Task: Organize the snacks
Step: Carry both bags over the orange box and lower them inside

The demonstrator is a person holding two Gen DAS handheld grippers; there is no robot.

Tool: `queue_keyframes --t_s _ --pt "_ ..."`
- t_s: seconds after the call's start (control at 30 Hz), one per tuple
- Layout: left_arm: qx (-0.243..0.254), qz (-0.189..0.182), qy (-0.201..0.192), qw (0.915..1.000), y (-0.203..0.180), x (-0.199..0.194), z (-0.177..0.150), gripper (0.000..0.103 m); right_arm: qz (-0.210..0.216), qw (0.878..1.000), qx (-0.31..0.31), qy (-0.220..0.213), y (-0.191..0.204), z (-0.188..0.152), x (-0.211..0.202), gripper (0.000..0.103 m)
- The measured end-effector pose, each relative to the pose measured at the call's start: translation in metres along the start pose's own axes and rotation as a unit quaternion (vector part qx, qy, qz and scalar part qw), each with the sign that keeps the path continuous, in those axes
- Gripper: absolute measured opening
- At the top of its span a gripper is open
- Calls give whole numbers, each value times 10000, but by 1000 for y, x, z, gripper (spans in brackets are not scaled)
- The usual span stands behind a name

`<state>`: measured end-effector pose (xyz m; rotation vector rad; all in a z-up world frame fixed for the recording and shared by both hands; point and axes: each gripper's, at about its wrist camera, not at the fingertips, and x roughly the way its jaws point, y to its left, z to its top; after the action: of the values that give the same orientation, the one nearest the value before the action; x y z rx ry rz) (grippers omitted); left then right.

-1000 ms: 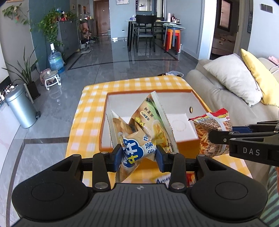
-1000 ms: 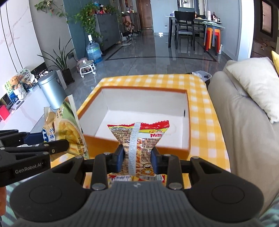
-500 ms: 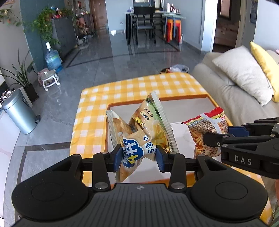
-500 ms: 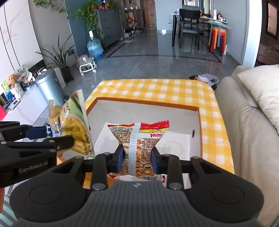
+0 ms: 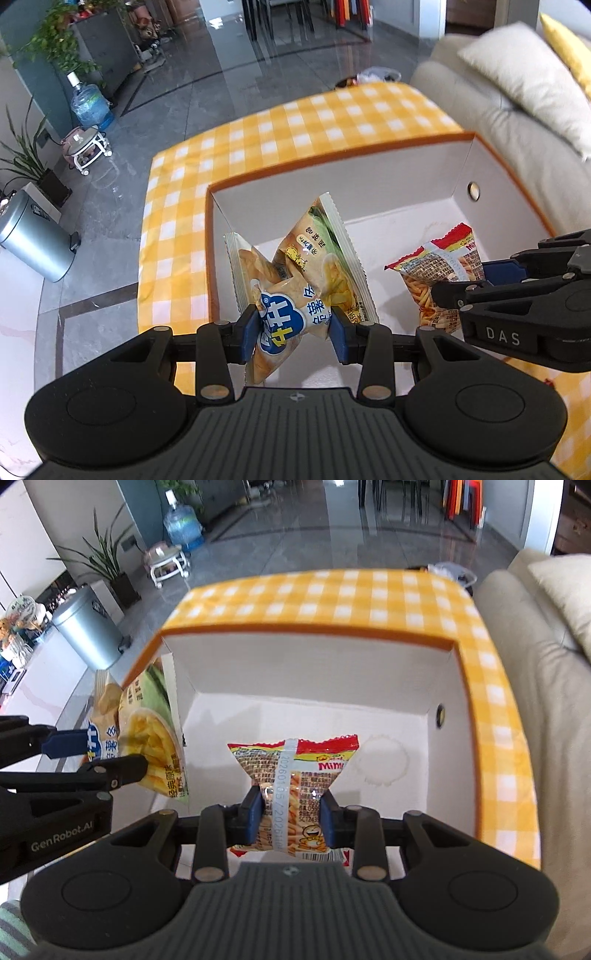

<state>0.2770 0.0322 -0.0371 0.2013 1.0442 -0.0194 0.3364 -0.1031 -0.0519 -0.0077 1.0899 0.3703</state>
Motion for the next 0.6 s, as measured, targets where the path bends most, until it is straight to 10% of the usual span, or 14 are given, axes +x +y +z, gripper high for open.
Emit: queue_keyframes --t_s 0.6 --pt "536 237 822 9949 -14 46 -3 48 37 9959 38 902 6 -4 58 31"
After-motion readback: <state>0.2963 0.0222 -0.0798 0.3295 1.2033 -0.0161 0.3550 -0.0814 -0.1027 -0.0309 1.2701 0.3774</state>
